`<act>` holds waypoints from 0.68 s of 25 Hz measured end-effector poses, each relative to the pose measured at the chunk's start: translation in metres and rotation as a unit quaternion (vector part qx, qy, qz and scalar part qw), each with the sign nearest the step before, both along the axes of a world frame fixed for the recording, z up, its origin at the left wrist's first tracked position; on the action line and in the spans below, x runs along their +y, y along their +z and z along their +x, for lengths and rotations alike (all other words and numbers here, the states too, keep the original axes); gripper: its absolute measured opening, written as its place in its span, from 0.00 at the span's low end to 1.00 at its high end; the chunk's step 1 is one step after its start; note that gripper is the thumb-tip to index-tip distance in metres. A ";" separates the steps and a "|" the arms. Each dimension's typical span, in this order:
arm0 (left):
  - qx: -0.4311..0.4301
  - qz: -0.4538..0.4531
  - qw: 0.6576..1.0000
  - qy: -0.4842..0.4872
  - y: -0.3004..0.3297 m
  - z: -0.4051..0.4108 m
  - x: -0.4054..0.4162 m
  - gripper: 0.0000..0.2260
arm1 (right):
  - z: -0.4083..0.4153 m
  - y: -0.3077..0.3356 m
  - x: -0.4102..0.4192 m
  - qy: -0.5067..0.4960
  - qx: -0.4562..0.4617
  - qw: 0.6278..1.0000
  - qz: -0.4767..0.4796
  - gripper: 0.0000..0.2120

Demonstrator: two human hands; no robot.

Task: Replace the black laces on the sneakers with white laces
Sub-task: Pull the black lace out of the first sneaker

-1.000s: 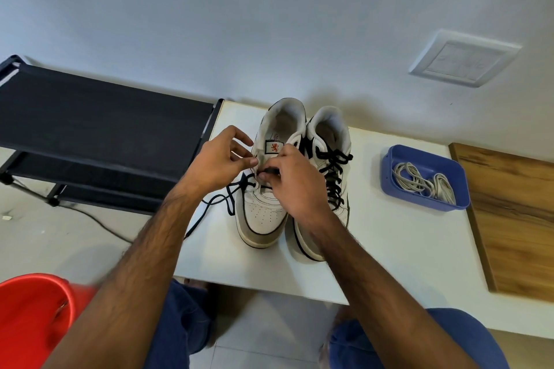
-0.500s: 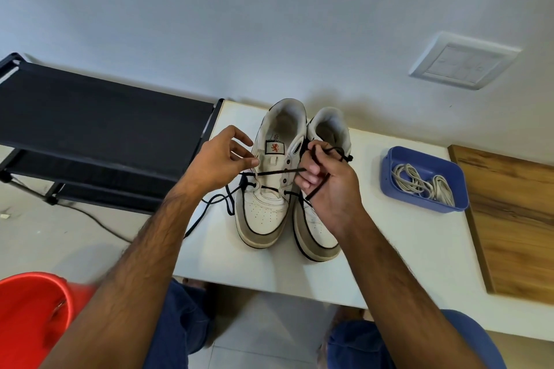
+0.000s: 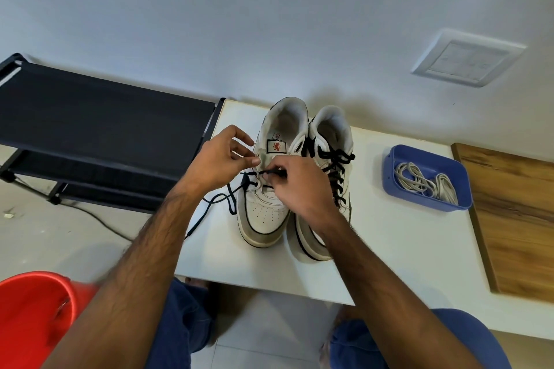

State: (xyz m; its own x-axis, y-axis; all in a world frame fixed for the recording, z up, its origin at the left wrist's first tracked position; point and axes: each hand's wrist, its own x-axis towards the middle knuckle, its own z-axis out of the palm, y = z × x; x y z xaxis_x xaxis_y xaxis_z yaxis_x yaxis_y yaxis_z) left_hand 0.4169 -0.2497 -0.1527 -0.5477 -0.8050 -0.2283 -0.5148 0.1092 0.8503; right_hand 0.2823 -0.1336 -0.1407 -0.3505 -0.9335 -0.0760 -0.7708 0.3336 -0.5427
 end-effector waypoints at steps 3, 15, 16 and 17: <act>0.001 0.006 1.000 -0.002 0.001 0.001 -0.001 0.17 | -0.016 0.005 0.013 -0.123 -0.181 0.973 -0.079 0.07; -0.161 -0.067 0.960 -0.219 -0.007 0.006 0.004 0.23 | -0.055 0.021 0.051 0.255 -0.125 0.951 0.120 0.13; -0.165 -0.066 0.955 -0.239 -0.007 0.007 0.003 0.19 | -0.054 0.021 0.051 0.259 -0.104 0.951 0.136 0.18; -0.157 -0.069 0.953 -0.251 -0.007 0.009 0.003 0.15 | -0.052 0.022 0.051 0.245 -0.097 0.955 0.138 0.20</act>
